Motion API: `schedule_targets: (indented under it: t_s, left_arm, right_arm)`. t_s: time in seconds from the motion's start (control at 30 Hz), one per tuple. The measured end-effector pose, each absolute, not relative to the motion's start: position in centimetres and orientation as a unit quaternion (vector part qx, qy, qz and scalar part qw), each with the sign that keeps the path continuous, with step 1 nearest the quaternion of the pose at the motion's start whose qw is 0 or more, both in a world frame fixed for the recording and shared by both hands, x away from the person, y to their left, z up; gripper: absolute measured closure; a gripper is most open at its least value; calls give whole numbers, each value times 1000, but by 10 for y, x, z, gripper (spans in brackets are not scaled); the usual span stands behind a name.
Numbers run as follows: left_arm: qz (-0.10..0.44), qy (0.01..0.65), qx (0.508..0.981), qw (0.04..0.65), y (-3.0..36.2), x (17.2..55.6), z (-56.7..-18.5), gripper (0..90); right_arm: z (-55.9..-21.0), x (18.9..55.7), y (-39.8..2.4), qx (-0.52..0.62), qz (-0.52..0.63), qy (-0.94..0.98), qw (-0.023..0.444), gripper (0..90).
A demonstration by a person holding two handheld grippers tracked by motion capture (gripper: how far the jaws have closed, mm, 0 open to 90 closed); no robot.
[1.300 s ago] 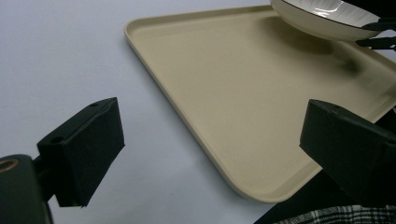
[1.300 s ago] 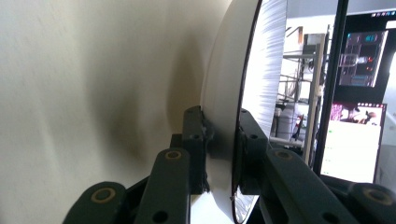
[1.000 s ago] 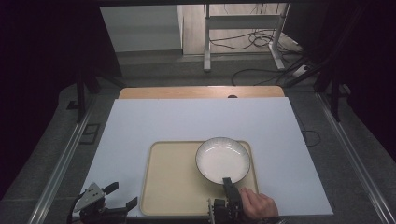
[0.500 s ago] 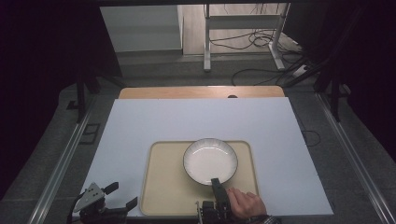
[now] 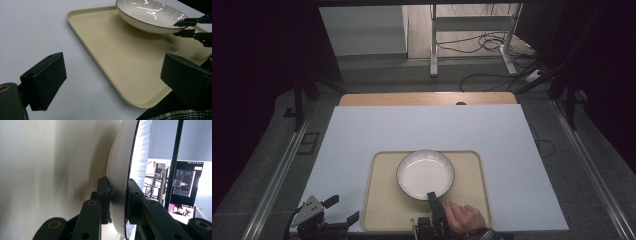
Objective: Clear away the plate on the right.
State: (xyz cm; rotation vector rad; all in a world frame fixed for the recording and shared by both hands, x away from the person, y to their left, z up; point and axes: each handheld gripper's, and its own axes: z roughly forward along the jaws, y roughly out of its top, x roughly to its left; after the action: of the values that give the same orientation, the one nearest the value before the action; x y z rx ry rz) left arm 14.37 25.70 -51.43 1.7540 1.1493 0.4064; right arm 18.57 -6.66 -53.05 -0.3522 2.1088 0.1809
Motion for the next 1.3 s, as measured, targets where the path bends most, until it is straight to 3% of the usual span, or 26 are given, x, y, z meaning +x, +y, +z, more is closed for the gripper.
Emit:
schedule_targets:
  t_s: [0.17, 0.2, 0.93, 1.3]
  left_arm:
    - [167, 471, 720, 482, 257, 144, -514, 61]
    - [167, 471, 720, 482, 257, 144, -514, 61]
    - [167, 470, 720, 482, 257, 144, -514, 61]
    - [166, 470, 721, 482, 257, 144, -514, 61]
  right_arm:
    - [-536, 185, -63, -150, 64, 866, 472, 767]
    - [-538, 183, -63, -149, 57, 854, 495, 767]
    - [-546, 184, -65, -150, 51, 868, 470, 799]
    - [-546, 184, -66, -145, 55, 875, 458, 731]
